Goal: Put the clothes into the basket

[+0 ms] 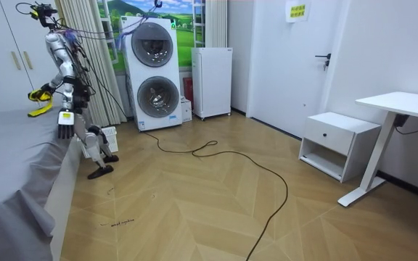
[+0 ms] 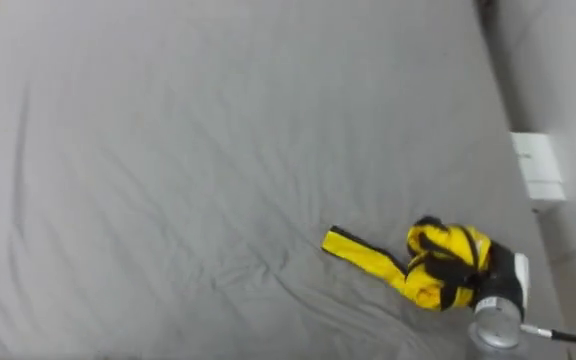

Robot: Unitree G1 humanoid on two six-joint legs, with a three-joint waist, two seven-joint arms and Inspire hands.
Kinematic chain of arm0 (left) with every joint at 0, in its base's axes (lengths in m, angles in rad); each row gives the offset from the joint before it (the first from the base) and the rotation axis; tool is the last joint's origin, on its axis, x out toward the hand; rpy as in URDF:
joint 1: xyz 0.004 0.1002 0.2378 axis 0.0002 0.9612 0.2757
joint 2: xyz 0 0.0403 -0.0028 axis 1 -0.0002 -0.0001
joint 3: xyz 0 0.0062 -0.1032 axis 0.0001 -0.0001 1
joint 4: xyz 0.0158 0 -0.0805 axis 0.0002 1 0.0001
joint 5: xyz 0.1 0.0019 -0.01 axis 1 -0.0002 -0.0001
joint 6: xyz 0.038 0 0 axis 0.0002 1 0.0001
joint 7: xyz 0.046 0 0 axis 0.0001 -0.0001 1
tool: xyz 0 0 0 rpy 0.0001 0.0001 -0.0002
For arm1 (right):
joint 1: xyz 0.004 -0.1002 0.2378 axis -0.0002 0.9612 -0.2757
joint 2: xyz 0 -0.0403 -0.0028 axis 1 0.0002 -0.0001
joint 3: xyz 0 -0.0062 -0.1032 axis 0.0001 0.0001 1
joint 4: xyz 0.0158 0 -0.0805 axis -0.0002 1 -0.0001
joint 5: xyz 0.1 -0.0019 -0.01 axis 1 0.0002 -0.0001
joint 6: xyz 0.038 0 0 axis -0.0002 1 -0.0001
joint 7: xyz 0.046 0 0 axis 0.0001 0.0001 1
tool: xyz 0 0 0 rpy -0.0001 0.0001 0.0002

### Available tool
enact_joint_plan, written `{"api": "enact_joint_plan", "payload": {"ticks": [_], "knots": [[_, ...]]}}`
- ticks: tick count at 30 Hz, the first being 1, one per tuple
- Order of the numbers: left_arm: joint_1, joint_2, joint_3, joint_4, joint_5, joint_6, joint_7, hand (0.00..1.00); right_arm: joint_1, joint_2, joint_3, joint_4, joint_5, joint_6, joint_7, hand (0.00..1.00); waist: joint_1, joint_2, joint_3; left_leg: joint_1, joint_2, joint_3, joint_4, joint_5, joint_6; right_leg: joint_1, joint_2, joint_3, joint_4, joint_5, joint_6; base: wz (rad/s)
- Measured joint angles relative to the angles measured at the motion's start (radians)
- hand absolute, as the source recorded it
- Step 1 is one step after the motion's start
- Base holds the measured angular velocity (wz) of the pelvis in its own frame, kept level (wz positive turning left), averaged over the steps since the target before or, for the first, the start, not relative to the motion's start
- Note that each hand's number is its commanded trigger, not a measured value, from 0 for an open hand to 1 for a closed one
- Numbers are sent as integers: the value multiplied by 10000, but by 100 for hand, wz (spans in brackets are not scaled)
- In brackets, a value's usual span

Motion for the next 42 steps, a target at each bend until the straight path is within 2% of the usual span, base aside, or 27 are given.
{"api": "enact_joint_plan", "payload": {"ticks": [1,2,4,5,8,10,11,14,16,18,20,22,24,27,28,29,31,34,37,40,42], "knots": [[24,-8,0,2,-1,51,2,0,67,-1,-102,-131,-5,8,-5,100,-59,-9,-21,81,-3,28,-1,-4,-1,72,10,79,-14,-1,1,-34],[100,-37,3,26,-3,246,17,0,233,-2,-331,-403,-7,33,4,100,-188,-14,-41,249,5,93,-6,-39,-14,126,63,315,-32,-11,15,-41],[328,-40,34,5,77,299,5,0,407,-16,-502,-606,-1,47,6,100,-299,-8,-46,484,54,232,-4,-109,-42,248,115,564,-27,-9,11,-43],[442,-42,71,6,184,331,1,0,634,-15,-633,-755,18,64,32,100,-377,1,-73,574,77,342,-2,-149,-39,276,128,705,-10,-8,11,-30],[453,-66,385,23,197,518,-8,0,1094,-12,-863,-1121,29,311,41,100,-477,18,-77,672,119,444,-2,-200,-50,276,161,911,15,12,4,-23],[481,-105,580,56,237,627,-13,0,1177,-11,-1016,-1236,14,353,59,100,-624,16,-67,721,129,574,-13,-200,-50,275,173,986,15,13,6,-16],[488,-106,643,60,370,697,-12,0,1207,-9,-1269,-1240,9,358,72,100,-668,-16,-44,763,133,612,-32,-201,-50,276,188,1058,16,16,8,-11],[568,-106,729,57,469,761,-1,0,1513,10,-1978,-1269,5,352,-8,100,-750,-10,-44,858,136,608,-103,-202,-51,276,250,1352,8,39,13,-12],[661,-103,779,58,504,839,36,0,1683,12,-2136,-1274,29,379,-71,100,-863,-31,-30,903,146,620,-136,-204,-54,255,291,1560,-4,40,11,-25],[707,-102,828,59,646,1049,90,0,1958,82,-2309,-1267,90,407,-137,100,-893,-67,22,995,182,862,-139,-222,-81,249,335,1866,-20,40,10,-33],[756,-96,903,59,661,1142,89,0,2310,96,-2310,-1237,94,408,-125,100,-907,-64,21,1061,190,926,-139,-229,-88,249,369,2087,-16,52,-9,-24],[811,-97,905,55,791,1208,89,0,2637,117,-2327,-1163,72,411,-76,100,-1046,6,29,1081,220,1058,-135,-286,-135,226,404,2237,-20,52,-10,-13],[823,-97,907,80,1044,1494,82,0,2881,148,-2386,-950,-3,436,-61,100,-1195,154,65,1077,339,1211,-134,-484,-146,114,546,2576,-6,70,-29,-26],[866,-97,878,225,1041,1562,49,0,3008,154,-2511,-423,5,479,-51,100,-1330,258,106,1054,392,1483,-136,-538,-150,-28,624,2852,0,144,-17,-31],[888,-97,878,226,1040,1575,44,0,3016,154,-2515,-354,3,479,-51,100,-1378,292,92,1025,403,1535,-136,-540,-150,-79,634,2877,10,156,-18,-22],[911,-97,878,226,1036,1618,49,0,3047,159,-2515,-270,3,482,-49,100,-1446,288,114,980,419,1623,-135,-540,-149,-175,645,2908,25,187,-23,-22],[906,-91,851,226,1038,1665,58,0,3057,158,-2516,-259,1,480,-49,100,-1552,408,56,809,441,1691,-118,-540,-147,-406,678,3043,89,227,-24,-18],[802,-55,738,620,1024,1667,75,0,2532,157,-2590,378,-25,465,-49,100,-1770,434,54,695,444,1727,-99,-538,-145,-737,700,3158,330,245,-19,-21],[690,5,441,638,1005,1741,44,0,2238,146,-2657,537,-48,465,-139,100,-1991,588,63,133,449,1822,175,-551,-123,-1295,659,3231,541,273,19,-8],[522,51,212,652,919,1742,58,0,1658,57,-2660,1071,-73,462,-193,100,-2093,733,116,-463,497,1922,468,-600,-40,-1994,668,3314,946,271,35,-11],[202,54,57,749,927,1742,55,0,1062,-156,-2668,1493,-63,460,-218,100,-2080,959,198,-919,498,1957,507,-613,20,-2602,693,3420,1175,295,78,-11]]}}
